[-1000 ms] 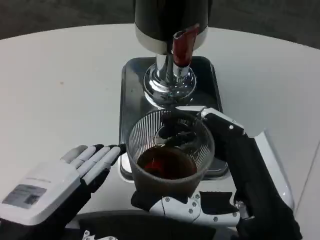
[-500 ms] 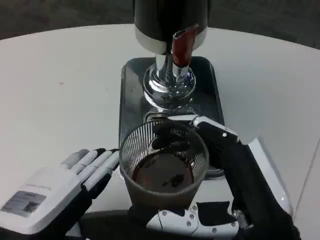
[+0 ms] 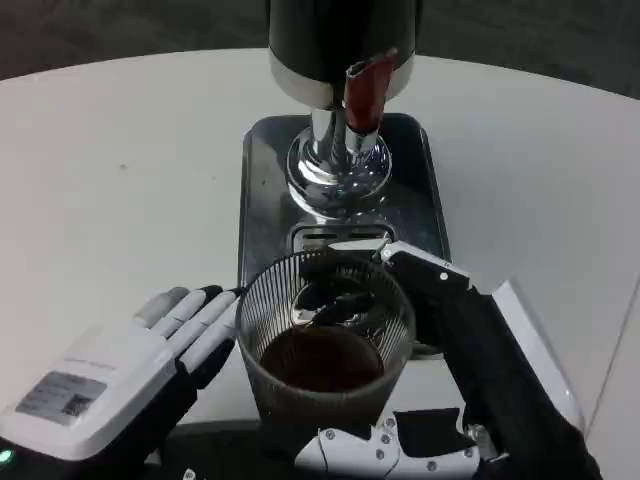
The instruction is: Grasp the cup under the faucet to collect the drink, then remove the cup.
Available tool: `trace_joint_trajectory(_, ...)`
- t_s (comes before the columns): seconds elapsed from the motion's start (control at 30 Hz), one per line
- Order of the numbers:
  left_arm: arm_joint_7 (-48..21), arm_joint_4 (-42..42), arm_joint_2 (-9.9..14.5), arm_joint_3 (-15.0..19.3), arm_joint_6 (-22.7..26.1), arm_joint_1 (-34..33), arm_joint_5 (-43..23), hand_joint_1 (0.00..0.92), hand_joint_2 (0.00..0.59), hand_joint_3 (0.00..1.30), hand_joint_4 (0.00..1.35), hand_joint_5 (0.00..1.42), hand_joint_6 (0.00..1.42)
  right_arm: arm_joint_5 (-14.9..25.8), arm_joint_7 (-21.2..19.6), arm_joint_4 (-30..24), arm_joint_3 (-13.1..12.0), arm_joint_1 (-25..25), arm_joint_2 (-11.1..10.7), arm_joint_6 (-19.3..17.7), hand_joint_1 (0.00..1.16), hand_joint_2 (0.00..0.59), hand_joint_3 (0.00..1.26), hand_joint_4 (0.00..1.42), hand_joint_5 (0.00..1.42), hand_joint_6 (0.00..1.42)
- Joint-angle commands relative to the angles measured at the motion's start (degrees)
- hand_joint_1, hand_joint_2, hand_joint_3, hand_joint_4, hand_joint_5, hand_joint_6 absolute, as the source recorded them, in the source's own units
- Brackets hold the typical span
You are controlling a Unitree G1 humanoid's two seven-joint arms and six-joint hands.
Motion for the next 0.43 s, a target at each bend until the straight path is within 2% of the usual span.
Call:
trace_joint_trajectory(0.03,-0.54,-0.85,-0.17,-0.58,0.60,0.20,0.34,0.000,0.022,0.00,0.00,0.00,0.00,1.39,-0.71,-1.53,-0.51,0.06,0.60,-1.49,1.16,0.081,0.78,0.99,1.01,1.39)
trace_joint_trajectory(0.43,-0.04,-1.19,-0.93,-0.53,1.27,-0.64,0.68,0.000,0.021,0.00,0.00,0.00,0.00,1.26,-0.65,-1.69,-0.83,-0.19,0.68,-1.25,1.16,0.081,0.79,0.99,1.01,1.39)
